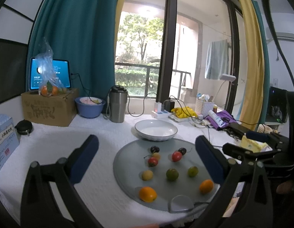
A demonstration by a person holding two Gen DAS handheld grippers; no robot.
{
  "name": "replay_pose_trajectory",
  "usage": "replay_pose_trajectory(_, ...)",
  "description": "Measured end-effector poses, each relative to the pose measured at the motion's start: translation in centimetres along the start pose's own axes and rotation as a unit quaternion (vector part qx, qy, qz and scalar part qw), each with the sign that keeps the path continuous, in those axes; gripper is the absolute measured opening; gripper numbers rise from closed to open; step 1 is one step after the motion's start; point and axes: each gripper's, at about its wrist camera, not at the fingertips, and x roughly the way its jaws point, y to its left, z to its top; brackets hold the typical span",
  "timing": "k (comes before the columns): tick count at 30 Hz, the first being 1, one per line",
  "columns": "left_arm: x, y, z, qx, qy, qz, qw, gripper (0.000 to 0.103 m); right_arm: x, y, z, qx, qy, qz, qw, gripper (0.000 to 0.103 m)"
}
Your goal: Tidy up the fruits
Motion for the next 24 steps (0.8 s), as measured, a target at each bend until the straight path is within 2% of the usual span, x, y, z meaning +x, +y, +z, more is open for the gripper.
replay_pose_trajectory(24, -0.05, -0.36, -0.29, 0.001, 0.013, -0.008, 0.9999, 0.102, 0.01, -0.06, -0.53, 0.001, 0.006, 0.004, 1.000, 0.100)
